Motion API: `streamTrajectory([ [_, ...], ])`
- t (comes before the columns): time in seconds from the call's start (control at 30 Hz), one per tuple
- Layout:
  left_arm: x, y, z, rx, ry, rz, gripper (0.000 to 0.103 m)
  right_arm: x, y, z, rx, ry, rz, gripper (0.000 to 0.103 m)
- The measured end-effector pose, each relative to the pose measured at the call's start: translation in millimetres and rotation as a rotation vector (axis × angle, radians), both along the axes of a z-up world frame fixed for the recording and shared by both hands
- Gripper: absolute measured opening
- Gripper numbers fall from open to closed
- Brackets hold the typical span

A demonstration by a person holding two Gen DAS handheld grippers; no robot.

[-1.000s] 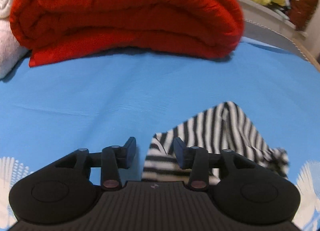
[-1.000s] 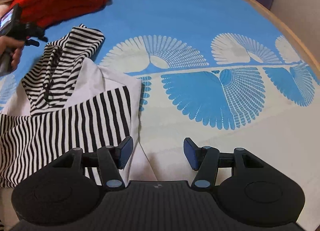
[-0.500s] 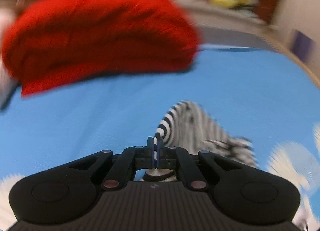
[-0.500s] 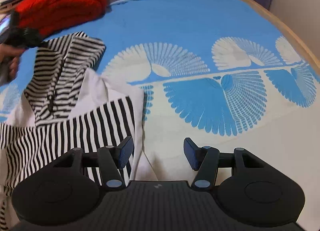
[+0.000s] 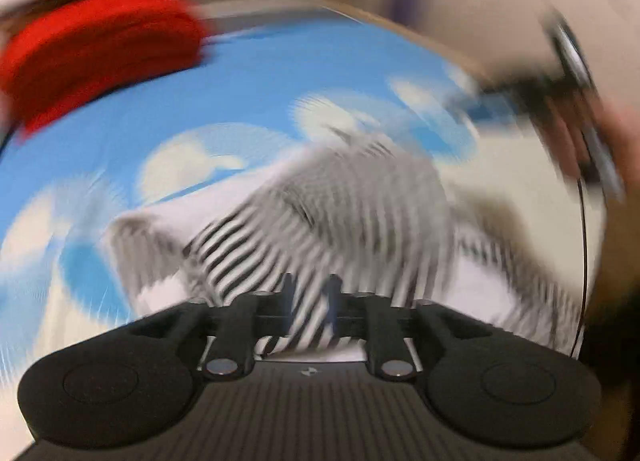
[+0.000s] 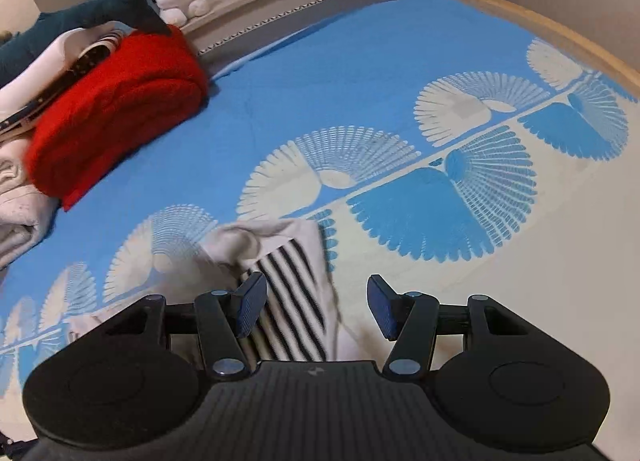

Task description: Fold small clothes

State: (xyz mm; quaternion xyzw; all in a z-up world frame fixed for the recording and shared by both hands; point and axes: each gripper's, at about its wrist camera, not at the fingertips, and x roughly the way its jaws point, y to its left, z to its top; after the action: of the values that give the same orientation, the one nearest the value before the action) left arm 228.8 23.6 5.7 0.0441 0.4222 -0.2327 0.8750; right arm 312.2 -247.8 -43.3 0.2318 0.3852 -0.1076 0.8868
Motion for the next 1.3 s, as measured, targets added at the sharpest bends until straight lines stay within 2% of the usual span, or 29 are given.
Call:
streamTrajectory([
  [0.07,10.2,9.8,0.1,-0.088,0.030,0.165,0.036,0.5,7.9,-1.7,0.015,0.002,0.022,0.058],
  [0.13,31.1,18.3,-13.5,-0.178,0.103,0.296,0.036,2.4,13.7,-6.8,0.048,0.017,0.037,0.058],
  [0.17,40.4,18.9,-27.9,-0.198,0.168,0.356,0.036,4.1,16.1,-11.1,0.069,0.031,0.044,0.058],
  [0.27,62.8,24.5,-62.2,-0.174,0.311,0.487,0.036,9.8,22.6,-29.7,0.137,0.092,0.055,0.058],
  [0.33,74.1,31.1,-78.9,-0.211,0.381,0.561,0.036,13.1,26.7,-43.0,0.164,0.137,0.054,0.058],
  [0.4,82.4,41.4,-94.3,-0.258,0.453,0.634,0.043,16.9,29.2,-54.4,0.184,0.170,0.054,0.058],
  [0.47,80.6,43.7,-102.7,-0.261,0.498,0.647,0.044,23.7,30.6,-67.4,0.225,0.206,0.054,0.058],
  [0.57,82.3,35.5,-106.1,-0.206,0.503,0.642,0.045,28.3,37.0,-84.7,0.267,0.257,0.051,0.058],
  [0.7,81.6,35.4,-120.8,-0.205,0.533,0.674,0.045,32.8,50.8,-102.4,0.262,0.317,0.060,0.057],
  [0.73,80.5,36.9,-120.8,-0.207,0.535,0.674,0.044,33.0,55.2,-105.9,0.254,0.328,0.067,0.050],
  [0.77,81.3,37.2,-119.9,-0.213,0.533,0.665,0.038,33.1,58.3,-107.6,0.253,0.328,0.076,0.041],
  [0.8,81.4,38.3,-114.9,-0.227,0.517,0.656,0.011,32.4,60.6,-107.7,0.259,0.317,0.080,0.016],
  [0.83,81.8,40.0,-107.8,-0.239,0.486,0.651,0.002,30.4,60.3,-105.1,0.273,0.294,0.063,0.004],
  [0.9,81.0,44.7,-82.9,-0.266,0.365,0.629,0.002,26.5,57.4,-91.7,0.288,0.233,0.039,0.004],
  [0.97,77.3,48.7,-56.6,-0.248,0.234,0.613,0.001,20.5,52.7,-70.9,0.315,0.124,0.029,0.004],
  [1.03,72.1,59.0,-40.7,-0.245,0.160,0.631,0.001,13.5,45.8,-54.8,0.359,0.034,0.015,0.004],
  [1.1,70.5,68.5,-45.5,-0.253,0.188,0.657,0.001,7.6,34.8,-58.0,0.449,0.037,-0.027,0.004],
  [1.17,71.7,70.5,-63.4,-0.202,0.281,0.666,0.001,4.2,24.7,-78.2,0.531,0.126,-0.079,0.004],
  [1.23,71.7,68.5,-85.9,-0.137,0.390,0.666,0.002,3.7,19.0,-99.7,0.530,0.244,-0.143,0.004],
  [1.3,70.0,69.3,-95.8,-0.133,0.443,0.664,0.006,4.8,19.3,-114.5,0.528,0.321,-0.161,0.008],
])
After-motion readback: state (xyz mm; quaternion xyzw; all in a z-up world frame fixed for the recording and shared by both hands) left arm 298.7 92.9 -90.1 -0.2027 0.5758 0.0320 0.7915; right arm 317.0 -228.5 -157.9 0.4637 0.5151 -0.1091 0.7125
